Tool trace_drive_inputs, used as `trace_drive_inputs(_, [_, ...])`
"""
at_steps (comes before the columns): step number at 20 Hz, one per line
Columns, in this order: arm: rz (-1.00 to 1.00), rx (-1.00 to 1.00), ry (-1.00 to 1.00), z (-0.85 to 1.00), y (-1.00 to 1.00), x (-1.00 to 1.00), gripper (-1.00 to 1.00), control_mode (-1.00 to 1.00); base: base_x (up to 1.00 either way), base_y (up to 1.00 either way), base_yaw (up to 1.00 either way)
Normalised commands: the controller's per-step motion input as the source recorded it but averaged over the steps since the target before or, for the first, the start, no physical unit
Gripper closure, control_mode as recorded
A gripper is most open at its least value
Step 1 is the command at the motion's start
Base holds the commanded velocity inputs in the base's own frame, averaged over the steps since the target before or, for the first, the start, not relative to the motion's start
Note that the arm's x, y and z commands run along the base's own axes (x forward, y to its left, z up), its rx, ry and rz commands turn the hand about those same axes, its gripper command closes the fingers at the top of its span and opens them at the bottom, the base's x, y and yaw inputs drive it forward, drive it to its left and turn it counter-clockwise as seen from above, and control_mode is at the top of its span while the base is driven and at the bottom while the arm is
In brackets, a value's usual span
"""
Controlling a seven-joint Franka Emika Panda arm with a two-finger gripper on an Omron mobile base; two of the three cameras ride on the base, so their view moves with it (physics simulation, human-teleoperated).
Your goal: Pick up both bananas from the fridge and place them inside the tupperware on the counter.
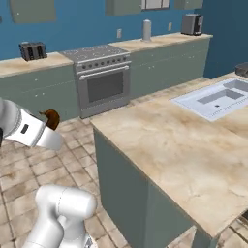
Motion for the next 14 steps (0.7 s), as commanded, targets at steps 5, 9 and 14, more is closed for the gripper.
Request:
trace_drive_inputs(5, [0.0,0.0,0.0,0.0,0.0,0.0,1.0,1.0,0.78,1.0,-0.41])
trace_drive_inputs(9, [0.0,0.0,0.0,0.0,0.0,0.0,1.0,1.0,0.6,1.0,-0.27])
trace_drive_inputs(14, [0.0,0.0,0.0,0.0,0.0,0.0,1.0,1.0,0.66,1.0,-0.31])
